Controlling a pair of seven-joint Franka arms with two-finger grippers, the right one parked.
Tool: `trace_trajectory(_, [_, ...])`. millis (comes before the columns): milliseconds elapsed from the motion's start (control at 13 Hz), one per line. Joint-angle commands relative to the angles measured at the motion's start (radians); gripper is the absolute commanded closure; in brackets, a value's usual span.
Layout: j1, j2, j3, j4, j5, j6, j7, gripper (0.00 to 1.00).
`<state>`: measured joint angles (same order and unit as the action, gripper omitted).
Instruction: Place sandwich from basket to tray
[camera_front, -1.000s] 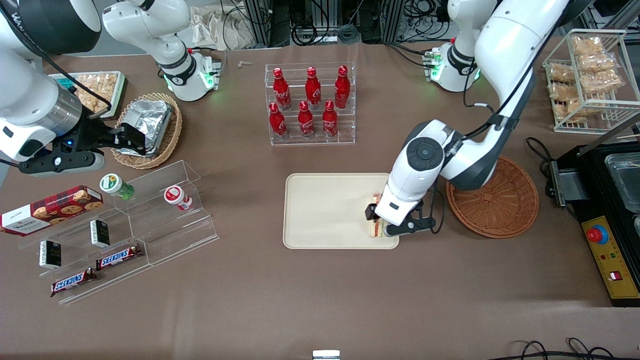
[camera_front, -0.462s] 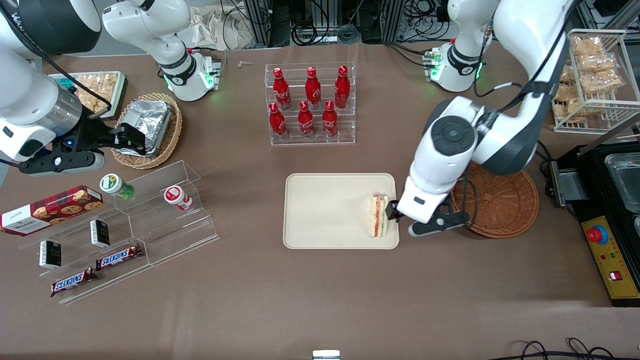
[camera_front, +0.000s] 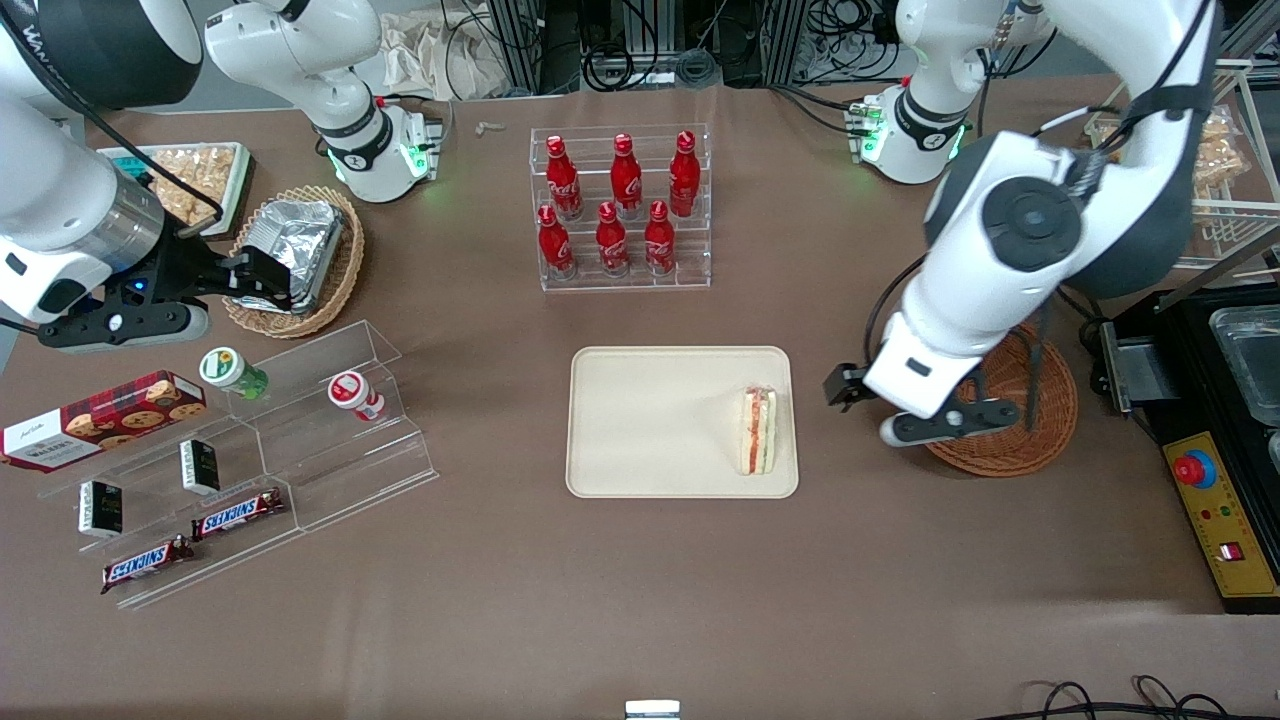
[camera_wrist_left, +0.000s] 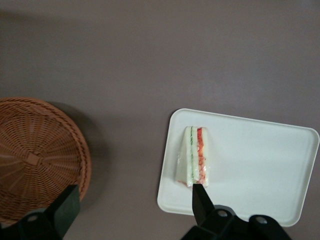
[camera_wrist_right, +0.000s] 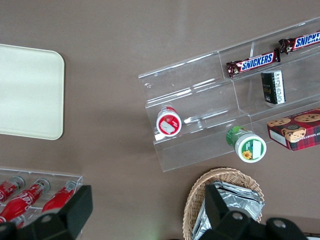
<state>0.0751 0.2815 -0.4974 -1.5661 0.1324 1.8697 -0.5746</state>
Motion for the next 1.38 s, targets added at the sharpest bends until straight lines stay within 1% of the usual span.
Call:
trace_trajectory(0, [0.072,-0.038,-0.004,-0.012,-0.033,-0.021,0.093,0.00])
trace_trajectory(154, [0.110,-0.045,-0.003,-0.017,-0.056,-0.023,0.180,0.00])
trace_trajectory(308, [0.144,-0.068,-0.003,-0.028,-0.056,-0.032,0.248,0.00])
trace_trajectory(462, [0.199,-0.114,-0.003,-0.075,-0.059,-0.038,0.358,0.00])
trace_trajectory(538, [0.228,-0.145,-0.003,-0.104,-0.091,-0.031,0.404,0.00])
trace_trajectory(615, [0.268,-0.174,-0.003,-0.127,-0.150,-0.023,0.436,0.00])
trace_trajectory(692, [0.302,-0.203,-0.003,-0.144,-0.175,-0.024,0.478,0.00])
trace_trajectory(846, [0.360,-0.261,-0.001,-0.186,-0.189,-0.038,0.605,0.00])
trace_trajectory(923, [0.380,-0.271,-0.001,-0.186,-0.191,-0.053,0.628,0.00])
trace_trajectory(1000, [0.394,-0.263,-0.001,-0.152,-0.191,-0.097,0.630,0.00])
trace_trajectory(1154, [0.400,-0.237,0.000,-0.080,-0.153,-0.184,0.663,0.00])
trace_trajectory(1231, [0.400,-0.237,0.000,-0.071,-0.128,-0.193,0.679,0.00])
trace_trajectory(1308, [0.404,-0.237,0.000,-0.078,-0.123,-0.211,0.679,0.00])
